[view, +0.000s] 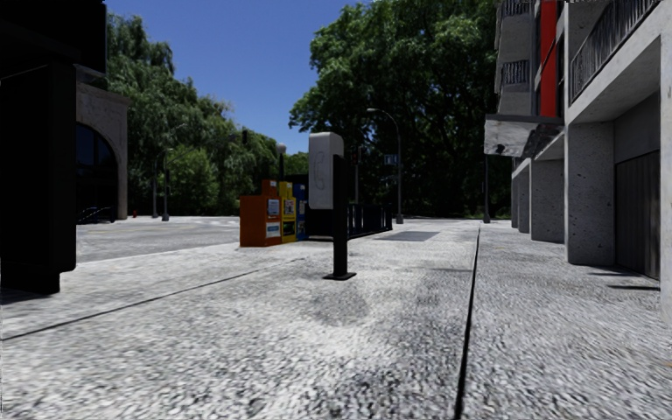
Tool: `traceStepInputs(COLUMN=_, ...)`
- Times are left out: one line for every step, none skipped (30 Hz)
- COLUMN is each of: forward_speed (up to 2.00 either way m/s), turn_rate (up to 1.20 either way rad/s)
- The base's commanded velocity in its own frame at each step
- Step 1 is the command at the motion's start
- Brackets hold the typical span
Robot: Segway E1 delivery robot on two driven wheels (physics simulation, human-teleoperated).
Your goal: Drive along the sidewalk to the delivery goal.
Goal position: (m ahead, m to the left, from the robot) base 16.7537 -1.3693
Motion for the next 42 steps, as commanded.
traceStepInputs(forward_speed=2.0, turn_rate=-0.61)
traceStepInputs(forward_speed=2.0, turn_rate=-0.61)
traceStepInputs(forward_speed=2.0, turn_rate=-0.61)
traceStepInputs(forward_speed=2.0, turn_rate=-0.61)
traceStepInputs(forward_speed=2.0, turn_rate=-0.61)
traceStepInputs(forward_speed=2.0, turn_rate=-0.61)
traceStepInputs(forward_speed=2.0, turn_rate=-0.61)
traceStepInputs(forward_speed=2.0, turn_rate=-0.61)
traceStepInputs(forward_speed=2.0, turn_rate=-0.61)
traceStepInputs(forward_speed=2.0, turn_rate=-0.61)
traceStepInputs(forward_speed=2.0, turn_rate=-0.61)
traceStepInputs(forward_speed=2.0, turn_rate=-0.61)
traceStepInputs(forward_speed=2.0, turn_rate=-0.61)
traceStepInputs(forward_speed=2.0, turn_rate=-0.61)
traceStepInputs(forward_speed=2.0, turn_rate=-0.61)
traceStepInputs(forward_speed=2.0, turn_rate=-0.61)
traceStepInputs(forward_speed=2.0, turn_rate=-0.61)
traceStepInputs(forward_speed=2.0, turn_rate=-0.61)
traceStepInputs(forward_speed=2.0, turn_rate=-0.61)
traceStepInputs(forward_speed=2.0, turn_rate=-0.61)
traceStepInputs(forward_speed=2.0, turn_rate=-0.61)
traceStepInputs(forward_speed=2.0, turn_rate=-0.61)
traceStepInputs(forward_speed=2.0, turn_rate=-0.61)
traceStepInputs(forward_speed=2.0, turn_rate=-0.61)
traceStepInputs(forward_speed=2.0, turn_rate=-0.53)
traceStepInputs(forward_speed=2.0, turn_rate=-0.53)
traceStepInputs(forward_speed=2.0, turn_rate=-0.46)
traceStepInputs(forward_speed=2.0, turn_rate=-0.32)
traceStepInputs(forward_speed=2.0, turn_rate=-0.2)
traceStepInputs(forward_speed=2.0, turn_rate=-0.2)
traceStepInputs(forward_speed=2.0, turn_rate=-0.1)
traceStepInputs(forward_speed=2.0, turn_rate=0.0)
traceStepInputs(forward_speed=2.0, turn_rate=0.0)
traceStepInputs(forward_speed=2.0, turn_rate=0.0)
traceStepInputs(forward_speed=2.0, turn_rate=0.0)
traceStepInputs(forward_speed=2.0, turn_rate=0.0)
traceStepInputs(forward_speed=2.0, turn_rate=0.0)
traceStepInputs(forward_speed=2.0, turn_rate=0.0)
traceStepInputs(forward_speed=2.0, turn_rate=0.0)
traceStepInputs(forward_speed=2.0, turn_rate=0.0)
traceStepInputs(forward_speed=2.0, turn_rate=0.0)
traceStepInputs(forward_speed=2.0, turn_rate=0.0)
